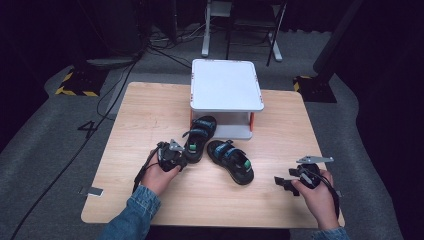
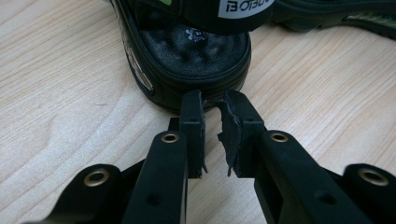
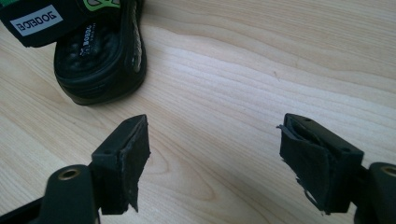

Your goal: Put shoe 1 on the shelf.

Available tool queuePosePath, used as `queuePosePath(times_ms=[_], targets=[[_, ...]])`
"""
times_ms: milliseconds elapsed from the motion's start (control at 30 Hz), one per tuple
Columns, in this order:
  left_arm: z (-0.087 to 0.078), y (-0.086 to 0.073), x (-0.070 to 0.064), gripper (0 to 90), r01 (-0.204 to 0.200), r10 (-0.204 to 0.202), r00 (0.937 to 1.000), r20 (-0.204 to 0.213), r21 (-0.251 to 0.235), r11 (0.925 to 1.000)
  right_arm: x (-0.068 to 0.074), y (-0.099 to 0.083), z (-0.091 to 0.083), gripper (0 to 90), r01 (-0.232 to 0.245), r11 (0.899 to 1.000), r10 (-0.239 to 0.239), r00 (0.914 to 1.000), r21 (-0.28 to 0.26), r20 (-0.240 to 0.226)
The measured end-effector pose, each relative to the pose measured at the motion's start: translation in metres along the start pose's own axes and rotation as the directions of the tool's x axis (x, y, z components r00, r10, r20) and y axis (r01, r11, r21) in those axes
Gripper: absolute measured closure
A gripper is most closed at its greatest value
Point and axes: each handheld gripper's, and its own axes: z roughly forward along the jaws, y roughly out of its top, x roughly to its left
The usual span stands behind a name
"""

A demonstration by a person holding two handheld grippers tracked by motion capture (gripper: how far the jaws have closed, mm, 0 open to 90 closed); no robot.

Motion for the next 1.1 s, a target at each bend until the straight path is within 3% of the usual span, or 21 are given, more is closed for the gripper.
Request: queuePosePath(times_ms=[67, 200, 333, 433, 500, 633, 700, 900, 967, 1100], targets=[[0.001, 0.001, 0.001, 78.4, -0.001, 0.001, 1.0, 0.005, 0.001, 1.0, -0.001, -0.003, -0.002, 24.6, -0.003, 1.0, 0.003, 1.0, 0.0, 0.004], [0.006, 0.006, -0.002, 78.3, -0.019, 0.021, 0.9994, 0.028, -0.045, 0.9988, -0.004, -0.007, -0.005, 24.6, -0.014, 1.0, 0.014, 0.9997, -0.002, 0.018], [0.011, 0.015, -0.003, 74.0, -0.025, 0.025, 0.9997, -0.004, -0.079, 0.9965, -0.006, -0.012, -0.008, 24.6, -0.027, 1.0, 0.026, 0.9993, 0.006, 0.027], [0.012, 0.023, 0.0, 71.0, -0.021, 0.019, 0.9996, -0.02, -0.127, 0.9917, -0.008, -0.017, -0.01, 24.6, -0.038, 0.999, 0.038, 0.9985, 0.008, 0.038], [0.014, 0.027, 0.001, 70.7, -0.013, 0.01, 0.9998, -0.018, -0.177, 0.9841, -0.009, -0.021, -0.011, 24.5, -0.043, 0.999, 0.042, 0.9982, 0.013, 0.043], [0.019, 0.041, 0.004, 70.9, 0.0, -0.004, 0.9998, -0.022, -0.143, 0.9897, -0.011, -0.029, -0.014, 24.5, -0.061, 0.998, 0.06, 0.9966, 0.022, 0.057], [0.023, 0.046, 0.006, 69.9, -0.011, 0.007, 0.9997, -0.021, -0.177, 0.9841, -0.013, -0.032, -0.016, 24.5, -0.071, 0.997, 0.07, 0.9956, 0.024, 0.063], [0.039, 0.058, 0.007, 67.8, -0.025, 0.023, 0.9997, -0.011, -0.184, 0.9825, -0.017, -0.044, -0.022, 24.3, -0.1, 0.995, 0.097, 0.9917, 0.029, 0.084], [0.049, 0.064, 0.005, 66.4, -0.018, 0.023, 0.9996, 0.017, -0.208, 0.978, -0.018, -0.049, -0.024, 24.3, -0.11, 0.993, 0.107, 0.99, 0.029, 0.092], [0.063, 0.074, 0.0, 66.5, -0.038, 0.042, 0.999, 0.014, -0.232, 0.9721, -0.02, -0.062, -0.031, 24.2, -0.134, 0.991, 0.13, 0.9852, 0.028, 0.112]])
